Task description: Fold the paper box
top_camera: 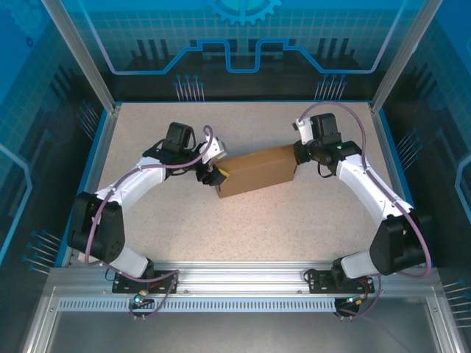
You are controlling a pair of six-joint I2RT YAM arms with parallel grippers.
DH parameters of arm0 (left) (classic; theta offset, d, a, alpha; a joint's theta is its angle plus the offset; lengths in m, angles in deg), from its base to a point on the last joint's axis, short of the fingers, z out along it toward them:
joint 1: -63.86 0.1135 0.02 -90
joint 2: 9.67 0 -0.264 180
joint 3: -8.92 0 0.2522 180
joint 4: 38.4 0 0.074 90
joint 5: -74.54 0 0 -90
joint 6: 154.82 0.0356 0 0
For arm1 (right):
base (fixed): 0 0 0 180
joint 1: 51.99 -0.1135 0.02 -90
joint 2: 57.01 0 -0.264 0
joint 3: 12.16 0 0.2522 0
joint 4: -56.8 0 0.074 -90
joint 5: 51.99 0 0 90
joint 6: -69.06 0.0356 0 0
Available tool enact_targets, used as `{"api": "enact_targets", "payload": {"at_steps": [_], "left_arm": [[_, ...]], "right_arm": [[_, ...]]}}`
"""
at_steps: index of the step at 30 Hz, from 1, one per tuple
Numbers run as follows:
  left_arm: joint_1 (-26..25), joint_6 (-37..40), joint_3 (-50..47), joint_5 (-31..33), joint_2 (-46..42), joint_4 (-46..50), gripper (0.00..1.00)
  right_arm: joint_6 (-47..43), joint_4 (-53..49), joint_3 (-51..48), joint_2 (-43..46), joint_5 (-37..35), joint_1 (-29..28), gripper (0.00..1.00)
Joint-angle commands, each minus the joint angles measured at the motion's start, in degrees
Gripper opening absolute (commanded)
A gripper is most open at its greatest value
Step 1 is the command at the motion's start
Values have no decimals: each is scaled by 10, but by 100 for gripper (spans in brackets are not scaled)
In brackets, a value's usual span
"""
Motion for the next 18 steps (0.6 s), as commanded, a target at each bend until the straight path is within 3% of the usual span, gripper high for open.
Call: {"api": "enact_targets", "payload": {"at_steps": [1, 6, 11, 15, 18], "left_arm": [[4, -40, -26, -3, -34, -31, 80], [2, -191, -87, 35, -111, -124, 79], [-19, -332, -123, 160, -182, -136, 73], [-24, -363, -124, 220, -201, -91, 70], [-24, -352, -96, 240, -188, -38, 62]], "right_arm": [[12, -46, 11, -5, -7, 6, 2], [9, -47, 12, -10, -8, 5, 2], [8, -45, 12, -11, -5, 6, 2], [8, -43, 11, -13, 0, 5, 2], [8, -40, 12, -13, 1, 6, 2]]}}
